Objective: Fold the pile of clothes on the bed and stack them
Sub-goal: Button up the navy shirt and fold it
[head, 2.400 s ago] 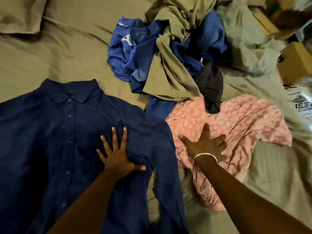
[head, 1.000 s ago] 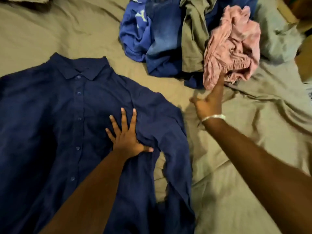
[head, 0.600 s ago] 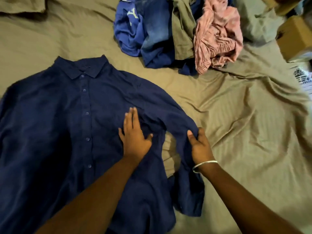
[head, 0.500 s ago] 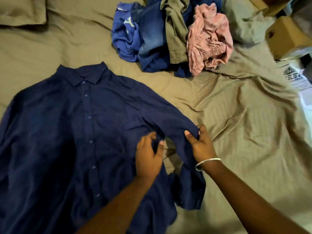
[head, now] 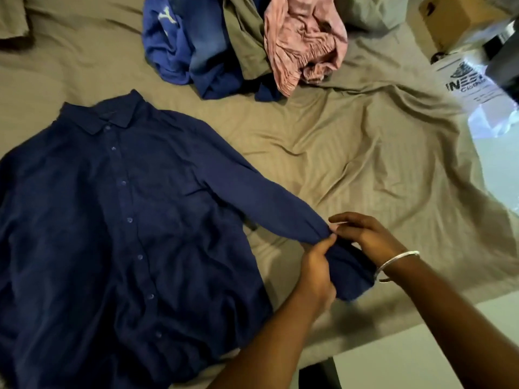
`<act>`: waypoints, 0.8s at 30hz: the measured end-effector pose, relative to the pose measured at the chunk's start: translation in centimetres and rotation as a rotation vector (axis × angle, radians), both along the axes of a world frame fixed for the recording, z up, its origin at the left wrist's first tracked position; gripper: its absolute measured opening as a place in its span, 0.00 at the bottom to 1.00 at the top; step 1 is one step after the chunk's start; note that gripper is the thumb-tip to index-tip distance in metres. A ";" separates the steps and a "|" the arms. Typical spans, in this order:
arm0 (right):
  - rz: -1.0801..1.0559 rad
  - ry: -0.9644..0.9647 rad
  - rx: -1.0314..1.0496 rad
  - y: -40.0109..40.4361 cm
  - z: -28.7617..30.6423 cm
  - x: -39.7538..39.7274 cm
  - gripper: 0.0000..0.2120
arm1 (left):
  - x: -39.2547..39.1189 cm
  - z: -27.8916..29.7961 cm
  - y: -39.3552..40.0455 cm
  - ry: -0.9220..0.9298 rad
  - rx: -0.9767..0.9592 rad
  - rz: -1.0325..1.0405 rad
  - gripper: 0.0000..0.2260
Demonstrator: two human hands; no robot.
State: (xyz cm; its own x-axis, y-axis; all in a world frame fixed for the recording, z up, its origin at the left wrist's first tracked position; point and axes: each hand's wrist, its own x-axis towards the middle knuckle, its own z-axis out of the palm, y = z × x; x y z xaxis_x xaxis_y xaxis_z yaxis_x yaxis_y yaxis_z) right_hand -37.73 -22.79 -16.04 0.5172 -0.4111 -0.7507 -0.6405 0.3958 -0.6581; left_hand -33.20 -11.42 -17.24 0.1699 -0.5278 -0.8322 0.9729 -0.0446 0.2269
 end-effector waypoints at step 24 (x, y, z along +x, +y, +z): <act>-0.137 0.025 -0.525 -11.3 -4.9 -7.6 0.09 | -2.6 -5.3 -11.4 -0.386 0.115 -0.211 0.14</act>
